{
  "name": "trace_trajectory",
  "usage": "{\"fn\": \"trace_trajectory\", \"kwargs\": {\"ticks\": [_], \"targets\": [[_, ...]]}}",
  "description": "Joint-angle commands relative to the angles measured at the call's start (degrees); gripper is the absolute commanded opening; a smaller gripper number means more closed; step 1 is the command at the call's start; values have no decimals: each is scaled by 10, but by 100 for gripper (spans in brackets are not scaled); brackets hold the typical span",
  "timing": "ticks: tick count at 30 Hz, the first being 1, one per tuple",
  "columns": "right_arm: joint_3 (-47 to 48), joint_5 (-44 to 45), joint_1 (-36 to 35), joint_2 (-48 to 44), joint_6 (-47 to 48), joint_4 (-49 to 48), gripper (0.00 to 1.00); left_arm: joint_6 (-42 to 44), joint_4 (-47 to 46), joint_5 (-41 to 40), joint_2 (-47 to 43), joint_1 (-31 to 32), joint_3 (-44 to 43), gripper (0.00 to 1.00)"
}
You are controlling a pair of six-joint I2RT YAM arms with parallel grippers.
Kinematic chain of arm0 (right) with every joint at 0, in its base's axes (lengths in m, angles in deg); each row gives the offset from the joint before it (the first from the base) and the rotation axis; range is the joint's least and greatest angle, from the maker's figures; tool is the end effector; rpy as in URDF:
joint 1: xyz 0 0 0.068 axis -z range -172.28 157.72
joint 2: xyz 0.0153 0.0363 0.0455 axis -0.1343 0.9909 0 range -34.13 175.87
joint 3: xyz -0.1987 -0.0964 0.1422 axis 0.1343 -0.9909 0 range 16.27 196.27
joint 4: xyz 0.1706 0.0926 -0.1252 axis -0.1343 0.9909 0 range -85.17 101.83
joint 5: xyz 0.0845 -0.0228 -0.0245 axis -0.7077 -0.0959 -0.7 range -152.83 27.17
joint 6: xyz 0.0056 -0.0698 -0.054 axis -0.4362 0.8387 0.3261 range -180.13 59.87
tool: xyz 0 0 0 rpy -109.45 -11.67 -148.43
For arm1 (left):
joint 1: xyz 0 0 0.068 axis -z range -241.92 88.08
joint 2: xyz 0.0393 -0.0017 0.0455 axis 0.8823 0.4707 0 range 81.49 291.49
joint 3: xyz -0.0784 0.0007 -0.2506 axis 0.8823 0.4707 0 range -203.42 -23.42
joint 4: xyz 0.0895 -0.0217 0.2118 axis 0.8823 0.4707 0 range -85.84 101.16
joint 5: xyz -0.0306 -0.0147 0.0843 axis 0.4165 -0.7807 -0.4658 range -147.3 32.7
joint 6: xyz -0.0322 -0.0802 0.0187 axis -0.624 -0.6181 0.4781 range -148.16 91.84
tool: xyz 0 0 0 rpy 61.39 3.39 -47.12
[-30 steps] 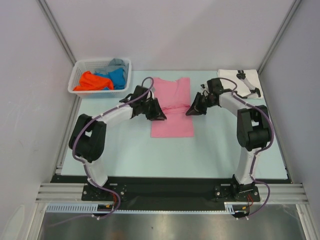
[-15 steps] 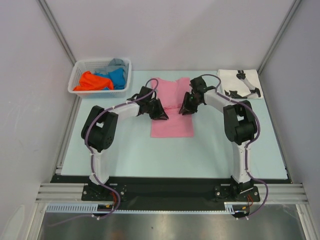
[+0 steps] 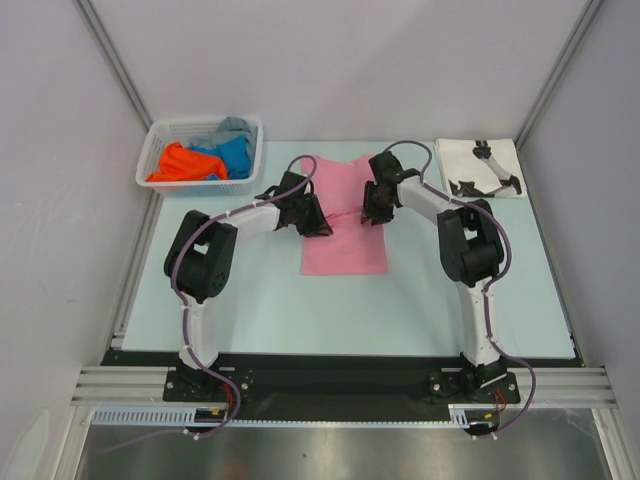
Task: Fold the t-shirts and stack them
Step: Fold the tshirt
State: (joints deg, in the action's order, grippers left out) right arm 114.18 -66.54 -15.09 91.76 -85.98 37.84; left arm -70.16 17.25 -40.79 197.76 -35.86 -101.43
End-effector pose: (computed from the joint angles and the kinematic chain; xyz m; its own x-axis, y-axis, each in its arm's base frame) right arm 0.4202 0.1822 0.1391 -0.9067 0.0908 -0.4118 -0.0226 0.9647 0.2623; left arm 0.3757 -0.2088 0.1399 -0.9098 -0.2691 -0.3158 -0.0377 0.8116 -0.5829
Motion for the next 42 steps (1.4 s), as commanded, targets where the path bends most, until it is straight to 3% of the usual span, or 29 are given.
{"fn": "trace_trajectory", "kwargs": {"ticks": [1, 6, 13, 16, 27, 30, 33, 36, 38, 39, 40, 42], "targets": [[50, 59, -8, 29, 24, -4, 41, 4, -2, -20, -6, -1, -7, 23], [132, 86, -10, 66, 31, 10, 44, 17, 5, -38, -22, -1, -3, 23], [285, 89, -2, 110, 45, 70, 51, 34, 30, -43, 0, -3, -60, 31], [287, 79, 1, 98, 52, 85, 56, 43, 16, -24, 24, -6, -85, 33], [35, 1, 28, -110, 56, 42, 58, 104, 54, -24, 121, -37, -251, 34], [-21, -21, 24, -127, 48, 24, 58, 127, 88, -41, 115, -41, -302, 34], [-46, -31, 9, -129, 45, 1, 57, 145, 122, -54, 87, -41, -333, 42], [-40, -46, -4, -108, 32, -12, 51, 151, 133, -61, 42, -40, -315, 46], [-22, -63, -14, -84, 23, -19, 39, 149, 122, -50, 7, -40, -286, 45], [-13, -71, -14, -75, 20, -18, 34, 148, 117, -40, -2, -40, -268, 43], [-4, -79, -17, -65, 15, -18, 18, 143, 111, -30, -13, -39, -226, 36], [11, -100, -15, -43, -4, -32, 7, 124, 80, 1, -43, -40, -150, 24]]}}
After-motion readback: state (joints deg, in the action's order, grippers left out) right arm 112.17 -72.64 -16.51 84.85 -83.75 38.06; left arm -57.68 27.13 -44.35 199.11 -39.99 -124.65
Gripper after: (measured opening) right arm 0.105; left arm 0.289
